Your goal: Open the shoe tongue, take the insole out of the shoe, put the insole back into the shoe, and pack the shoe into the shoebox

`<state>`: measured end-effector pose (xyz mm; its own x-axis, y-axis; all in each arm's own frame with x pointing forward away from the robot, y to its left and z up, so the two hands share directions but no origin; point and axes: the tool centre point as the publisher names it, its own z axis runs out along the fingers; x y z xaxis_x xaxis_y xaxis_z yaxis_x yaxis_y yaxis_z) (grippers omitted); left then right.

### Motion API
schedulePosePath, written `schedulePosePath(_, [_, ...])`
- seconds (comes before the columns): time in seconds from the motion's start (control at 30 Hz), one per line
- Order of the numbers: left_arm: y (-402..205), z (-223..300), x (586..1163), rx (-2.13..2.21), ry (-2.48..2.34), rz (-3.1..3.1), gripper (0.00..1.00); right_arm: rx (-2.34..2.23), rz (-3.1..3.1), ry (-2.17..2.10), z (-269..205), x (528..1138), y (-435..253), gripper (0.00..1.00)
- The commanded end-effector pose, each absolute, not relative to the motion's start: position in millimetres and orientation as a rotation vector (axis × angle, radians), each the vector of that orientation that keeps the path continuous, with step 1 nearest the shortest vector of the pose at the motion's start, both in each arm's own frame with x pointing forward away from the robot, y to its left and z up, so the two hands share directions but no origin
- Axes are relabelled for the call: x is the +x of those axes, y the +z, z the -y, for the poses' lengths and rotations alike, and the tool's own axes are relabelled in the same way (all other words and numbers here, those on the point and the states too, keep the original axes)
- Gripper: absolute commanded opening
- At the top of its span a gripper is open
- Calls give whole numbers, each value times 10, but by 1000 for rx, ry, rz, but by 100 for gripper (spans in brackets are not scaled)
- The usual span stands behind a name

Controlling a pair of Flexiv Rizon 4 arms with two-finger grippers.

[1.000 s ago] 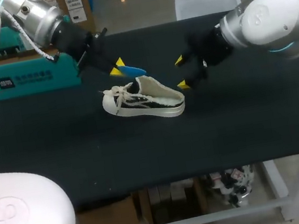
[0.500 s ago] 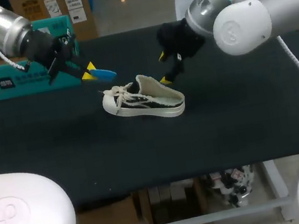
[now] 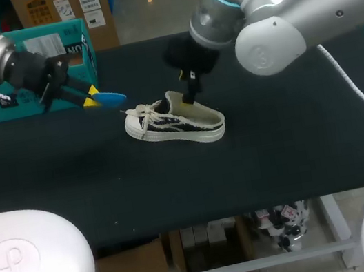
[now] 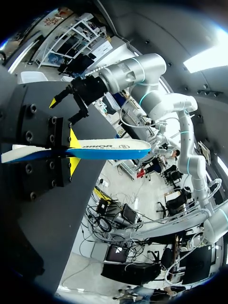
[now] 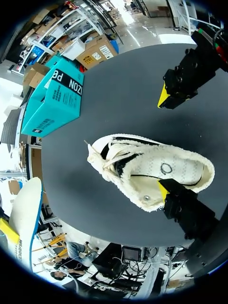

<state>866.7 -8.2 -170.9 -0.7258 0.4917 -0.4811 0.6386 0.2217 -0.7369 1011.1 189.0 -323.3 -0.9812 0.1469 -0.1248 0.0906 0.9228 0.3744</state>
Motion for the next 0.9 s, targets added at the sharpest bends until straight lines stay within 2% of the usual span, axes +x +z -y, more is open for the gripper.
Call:
schedulePosePath(0.03, [-1714,-5,8604,1037,-1519,-2318,0,252,-2966,178,-1993,10132,-3321,100])
schedulePosePath(0.3, [-1753,-96,8622,996,-1515,-2330,0,346,-2970,55,-2027,10120,-3477,99])
schedulePosePath(0.33, [-1756,-104,8622,993,-1514,-2331,0,361,-2968,40,-2026,10121,-3494,90])
schedulePosePath(0.37, [-1758,-109,8623,991,-1514,-2332,0,379,-2965,20,-2022,10126,-3510,62])
schedulePosePath(0.4, [-1760,-113,8623,986,-1511,-2333,0,386,-2964,14,-2022,10131,-3520,44])
schedulePosePath(0.43, [-1764,-117,8624,982,-1508,-2336,0,393,-2960,8,-2023,10132,-3522,33])
schedulePosePath(0.47, [-1770,-122,8626,981,-1508,-2337,0,406,-2954,-19,-2026,10136,-3526,0])
schedulePosePath(0.9, [-1789,-138,8639,963,-1494,-2360,0,736,-2893,-88,-1886,10077,-3498,0])
